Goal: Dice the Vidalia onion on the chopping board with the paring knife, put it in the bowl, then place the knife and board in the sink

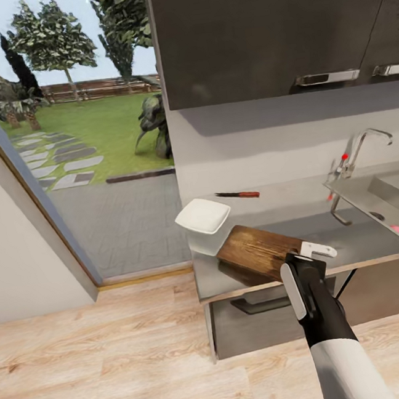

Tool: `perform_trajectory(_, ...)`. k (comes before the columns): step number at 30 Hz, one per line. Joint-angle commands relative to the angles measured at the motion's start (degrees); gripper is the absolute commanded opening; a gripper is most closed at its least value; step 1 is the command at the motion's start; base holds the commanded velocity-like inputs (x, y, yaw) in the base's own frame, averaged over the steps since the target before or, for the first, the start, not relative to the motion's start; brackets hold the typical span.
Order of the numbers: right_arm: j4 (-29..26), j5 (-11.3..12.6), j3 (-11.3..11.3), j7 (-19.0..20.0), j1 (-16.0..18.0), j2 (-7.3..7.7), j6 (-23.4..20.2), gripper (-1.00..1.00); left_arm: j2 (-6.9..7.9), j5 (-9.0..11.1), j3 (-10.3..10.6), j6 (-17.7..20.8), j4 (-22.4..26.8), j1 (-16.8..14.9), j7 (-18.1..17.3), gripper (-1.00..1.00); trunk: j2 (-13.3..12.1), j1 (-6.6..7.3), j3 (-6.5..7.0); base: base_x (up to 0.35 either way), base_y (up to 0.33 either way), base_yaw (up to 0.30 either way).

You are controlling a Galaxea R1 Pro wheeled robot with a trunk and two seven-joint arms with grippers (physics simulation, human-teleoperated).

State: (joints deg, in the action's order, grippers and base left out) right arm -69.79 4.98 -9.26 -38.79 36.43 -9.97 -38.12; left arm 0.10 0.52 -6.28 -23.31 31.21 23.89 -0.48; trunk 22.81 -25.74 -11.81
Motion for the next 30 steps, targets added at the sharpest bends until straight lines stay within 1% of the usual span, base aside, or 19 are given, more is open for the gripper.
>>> perform_trajectory(1,-0.10,0.56,-0.01,-0.40,0.05,-0.03,-0.19,-1.00,-0.01,0.07,-0.05,-0.07,0.08,0.02,-0.05,1.00,0.11,-0.04,-0.01,0.000,0.000,-0.050)
perform_trajectory(11,-1.21,0.52,0.03,-0.25,0.05,-0.03,-0.74,-1.00,-0.01,0.10,-0.05,0.02,-0.15,0.01,-0.03,1.00,0.11,-0.04,0.91,0.000,0.000,-0.011)
perform_trajectory(17,-1.30,0.65,0.03,-0.23,0.05,-0.03,-1.43,-1.00,-0.09,0.10,-0.05,0.02,-0.18,0.03,-0.04,1.00,0.11,-0.04,1.47,0.000,0.000,0.000)
perform_trajectory(30,-1.28,0.84,0.03,-0.16,0.05,-0.03,-1.52,-1.00,-0.18,0.10,-0.05,0.02,-0.20,0.04,-0.04,1.00,0.11,-0.04,2.69,0.000,0.000,0.000)
